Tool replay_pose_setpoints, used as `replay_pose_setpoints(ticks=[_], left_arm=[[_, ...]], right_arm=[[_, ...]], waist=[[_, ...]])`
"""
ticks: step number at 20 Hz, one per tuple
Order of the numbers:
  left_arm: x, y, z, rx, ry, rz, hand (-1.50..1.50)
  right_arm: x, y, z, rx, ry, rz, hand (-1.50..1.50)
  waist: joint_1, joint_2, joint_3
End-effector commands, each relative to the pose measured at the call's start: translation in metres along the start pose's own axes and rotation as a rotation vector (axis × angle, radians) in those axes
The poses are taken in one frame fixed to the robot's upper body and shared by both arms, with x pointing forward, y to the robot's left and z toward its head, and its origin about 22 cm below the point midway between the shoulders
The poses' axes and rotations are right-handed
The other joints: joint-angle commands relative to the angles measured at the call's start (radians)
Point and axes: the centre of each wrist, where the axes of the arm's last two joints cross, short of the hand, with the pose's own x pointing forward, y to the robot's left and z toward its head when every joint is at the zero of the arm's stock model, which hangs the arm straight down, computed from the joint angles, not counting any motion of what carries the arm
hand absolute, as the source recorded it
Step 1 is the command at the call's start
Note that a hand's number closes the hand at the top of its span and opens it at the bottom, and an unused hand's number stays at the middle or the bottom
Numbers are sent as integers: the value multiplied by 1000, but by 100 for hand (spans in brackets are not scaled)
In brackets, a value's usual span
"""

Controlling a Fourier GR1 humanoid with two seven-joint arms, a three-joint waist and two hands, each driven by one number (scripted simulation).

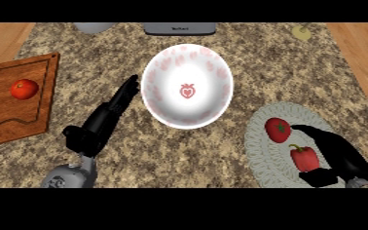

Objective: Pick the bell pepper from the placemat and place it in the bowl

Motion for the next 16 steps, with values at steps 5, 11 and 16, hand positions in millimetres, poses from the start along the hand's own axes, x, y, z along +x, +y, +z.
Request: replay_pose_setpoints(ticks=[5,11,16], left_arm=[[-2,3,-5,5,-10,10,0],[0,-12,-5,-46,-3,10,0],[8,-22,-15,-123,-38,-4,0]], right_arm=[[-5,7,-11,-95,-78,25,150],[149,42,-16,-100,-153,86,150],[231,55,-13,-72,-199,190,150]], waist=[[-1,0,0],[48,2,-4],[143,17,-5]])
